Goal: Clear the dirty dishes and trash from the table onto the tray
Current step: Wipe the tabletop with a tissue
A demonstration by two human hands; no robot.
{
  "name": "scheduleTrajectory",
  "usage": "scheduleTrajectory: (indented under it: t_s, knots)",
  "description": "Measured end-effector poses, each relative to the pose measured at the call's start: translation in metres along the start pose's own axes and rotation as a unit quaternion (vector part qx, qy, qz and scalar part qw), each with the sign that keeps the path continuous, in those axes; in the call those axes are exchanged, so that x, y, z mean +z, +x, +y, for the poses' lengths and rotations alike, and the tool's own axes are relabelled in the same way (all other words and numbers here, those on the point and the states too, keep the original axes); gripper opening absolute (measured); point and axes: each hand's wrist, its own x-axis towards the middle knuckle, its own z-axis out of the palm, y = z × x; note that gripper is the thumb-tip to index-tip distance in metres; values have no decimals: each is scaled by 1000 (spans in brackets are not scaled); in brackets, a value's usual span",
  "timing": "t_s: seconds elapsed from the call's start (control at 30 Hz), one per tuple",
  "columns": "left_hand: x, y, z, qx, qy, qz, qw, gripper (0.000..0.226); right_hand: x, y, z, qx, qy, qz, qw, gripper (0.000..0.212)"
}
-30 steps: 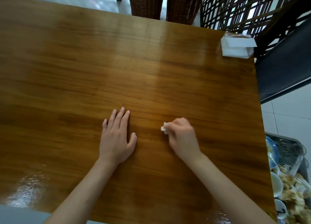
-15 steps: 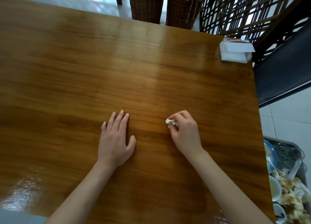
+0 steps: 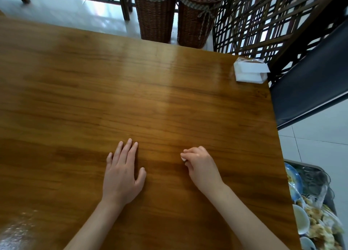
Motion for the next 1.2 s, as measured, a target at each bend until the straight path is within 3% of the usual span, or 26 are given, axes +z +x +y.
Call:
scheduleTrajectory:
  t_s: [0.27, 0.37, 0.63, 0.87, 1.03, 1.1, 1.2]
  knots:
    - [-8, 10, 10, -10, 6, 18, 1000, 61, 12, 21, -21, -94, 24, 34, 995, 12]
    - [-14, 33, 16, 18, -19, 52, 998, 56, 14, 15, -23, -70, 41, 30, 996, 9]
    - [-11, 86, 35, 32, -13, 49, 998, 57, 15, 15, -26, -3, 62, 27, 998, 13]
    - [-2, 98, 45, 52, -16, 55, 997, 56, 13, 19, -15, -48, 88, 30, 995, 12]
    - [0, 112, 51, 48, -19, 66, 997, 55, 7, 28, -4, -122, 29, -6, 992, 11]
    - [0, 121, 52, 54, -9, 60, 997, 56, -3, 52, 19, -72, 27, 24, 997, 19]
    - [5, 130, 51, 57, 0, 41, 998, 59, -27, 102, 67, 76, 10, 111, 991, 23]
